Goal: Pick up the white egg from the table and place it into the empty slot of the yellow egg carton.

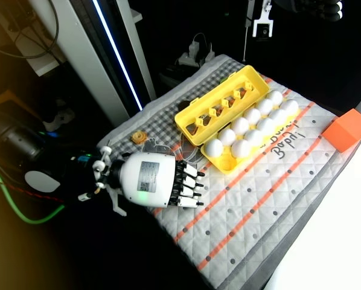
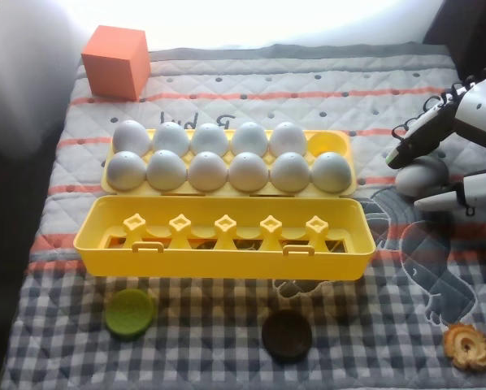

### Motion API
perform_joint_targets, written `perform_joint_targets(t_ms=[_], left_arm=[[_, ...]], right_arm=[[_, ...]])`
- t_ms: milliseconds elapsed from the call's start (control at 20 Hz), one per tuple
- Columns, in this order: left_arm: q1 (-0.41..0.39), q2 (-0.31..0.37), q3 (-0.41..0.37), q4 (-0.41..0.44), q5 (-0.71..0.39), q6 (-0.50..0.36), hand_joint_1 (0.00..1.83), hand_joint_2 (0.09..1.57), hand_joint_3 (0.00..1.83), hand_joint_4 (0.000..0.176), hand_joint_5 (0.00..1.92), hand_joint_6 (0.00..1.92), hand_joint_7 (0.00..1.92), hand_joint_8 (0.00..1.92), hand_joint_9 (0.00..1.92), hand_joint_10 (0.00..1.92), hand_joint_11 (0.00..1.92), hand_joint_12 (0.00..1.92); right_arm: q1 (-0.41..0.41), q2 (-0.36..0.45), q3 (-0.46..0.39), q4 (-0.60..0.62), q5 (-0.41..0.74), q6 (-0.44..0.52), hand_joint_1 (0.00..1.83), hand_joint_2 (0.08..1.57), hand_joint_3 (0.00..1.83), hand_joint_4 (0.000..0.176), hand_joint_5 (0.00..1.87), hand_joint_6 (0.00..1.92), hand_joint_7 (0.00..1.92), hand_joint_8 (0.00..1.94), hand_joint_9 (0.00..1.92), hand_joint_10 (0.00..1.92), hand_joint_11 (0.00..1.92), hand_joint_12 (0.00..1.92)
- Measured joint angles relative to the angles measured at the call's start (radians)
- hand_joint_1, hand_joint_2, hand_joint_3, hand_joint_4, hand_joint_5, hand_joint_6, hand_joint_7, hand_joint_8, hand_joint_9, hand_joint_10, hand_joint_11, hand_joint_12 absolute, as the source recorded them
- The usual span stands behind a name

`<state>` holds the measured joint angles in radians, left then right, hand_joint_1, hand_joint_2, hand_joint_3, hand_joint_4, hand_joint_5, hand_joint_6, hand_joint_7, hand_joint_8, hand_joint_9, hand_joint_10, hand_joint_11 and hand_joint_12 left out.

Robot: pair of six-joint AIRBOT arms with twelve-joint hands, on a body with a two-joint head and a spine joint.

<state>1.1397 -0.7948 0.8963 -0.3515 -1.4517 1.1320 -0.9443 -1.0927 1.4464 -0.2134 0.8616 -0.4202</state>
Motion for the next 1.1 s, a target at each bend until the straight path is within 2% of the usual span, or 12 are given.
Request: perform_joint_targets(t_ms=[50,150,200,250,300,350,400,450,500,950,1000,1100], left_arm=[[0.000,0.000,0.000,0.000,0.000,0.000,0.00,0.69,0.00,0.060,0.00,0.00,0.00,0.00,0.00,0.00,0.00,0.00],[0.000,0.000,0.000,0.000,0.000,0.000,0.00,0.69,0.00,0.058,0.00,0.00,0.00,0.00,0.00,0.00,0.00,0.00],[0.000,0.000,0.000,0.000,-0.001,0.000,0.00,0.69,0.00,0.066,0.00,0.00,0.00,0.00,0.00,0.00,0.00,0.00],[0.002,0.000,0.000,0.000,-0.001,0.000,0.00,0.70,0.01,0.064,0.00,0.00,0.00,0.00,0.00,0.00,0.00,0.00],[0.002,0.000,0.000,0.000,0.000,0.000,0.00,0.68,0.00,0.069,0.00,0.00,0.00,0.00,0.00,0.00,0.00,0.00],[0.002,0.000,0.000,0.000,-0.001,0.000,0.00,0.67,0.00,0.070,0.00,0.00,0.00,0.00,0.00,0.00,0.00,0.00],[0.002,0.000,0.000,0.000,-0.002,0.000,0.00,0.68,0.00,0.060,0.00,0.00,0.00,0.00,0.00,0.00,0.00,0.00],[0.002,0.000,0.000,0.000,-0.001,0.000,0.00,0.68,0.00,0.058,0.00,0.00,0.00,0.00,0.00,0.00,0.00,0.00],[0.002,0.000,0.000,0.000,-0.001,0.000,0.00,0.68,0.00,0.060,0.00,0.00,0.00,0.00,0.00,0.00,0.00,0.00],[0.002,0.000,0.000,-0.001,-0.001,0.000,0.00,0.68,0.00,0.053,0.00,0.00,0.00,0.00,0.00,0.00,0.00,0.00],[0.002,0.000,0.000,0.000,-0.001,0.000,0.00,0.69,0.00,0.055,0.00,0.00,0.00,0.00,0.00,0.00,0.00,0.00],[0.002,0.000,0.000,-0.001,-0.001,-0.001,0.00,0.68,0.00,0.061,0.00,0.00,0.00,0.00,0.00,0.00,0.00,0.00]], right_arm=[[0.000,0.000,0.000,0.000,0.000,0.000,1.15,1.06,0.00,0.000,1.09,0.79,1.10,0.00,1.08,0.00,0.70,0.76],[0.008,0.000,0.000,-0.001,0.000,0.000,1.10,1.05,0.00,0.064,1.12,0.74,1.12,0.00,1.10,0.01,0.62,0.92],[0.014,0.000,0.000,-0.002,-0.001,0.000,1.11,1.05,0.00,0.030,1.12,0.73,1.12,0.00,1.07,0.01,0.50,1.07],[0.019,0.000,0.000,-0.001,0.003,0.000,1.09,1.05,0.00,0.090,1.12,0.74,1.11,0.00,1.05,0.01,0.45,1.13],[0.022,0.000,0.000,-0.001,0.006,0.000,1.11,1.04,0.00,0.033,1.14,0.71,1.13,0.01,1.05,0.00,0.43,1.15],[0.024,0.000,0.000,-0.001,0.010,0.000,1.12,1.04,0.00,0.022,1.14,0.70,1.14,0.01,1.06,0.01,0.44,1.16],[0.027,0.000,0.000,-0.002,0.011,0.000,1.08,1.04,0.00,0.122,1.14,0.71,1.12,0.01,1.04,0.01,0.41,1.19],[0.031,0.000,0.000,-0.002,0.012,0.000,1.09,1.04,0.00,0.095,1.14,0.71,1.13,0.01,1.05,0.01,0.41,1.21],[0.032,0.000,0.000,-0.001,0.013,0.000,1.07,1.04,0.00,0.156,1.13,0.71,1.13,0.01,1.04,0.01,0.39,1.24],[0.049,0.000,0.000,-0.003,0.023,0.000,1.05,1.06,0.00,0.176,1.08,0.80,1.12,0.00,1.01,0.02,0.28,1.44],[0.049,0.000,0.000,-0.002,0.023,0.000,1.07,1.06,0.00,0.131,1.10,0.78,1.14,0.01,1.04,0.03,0.34,1.38],[0.049,0.000,0.000,-0.002,0.023,0.000,1.05,1.06,0.00,0.173,1.09,0.78,1.11,0.00,0.98,0.01,0.22,1.52]])
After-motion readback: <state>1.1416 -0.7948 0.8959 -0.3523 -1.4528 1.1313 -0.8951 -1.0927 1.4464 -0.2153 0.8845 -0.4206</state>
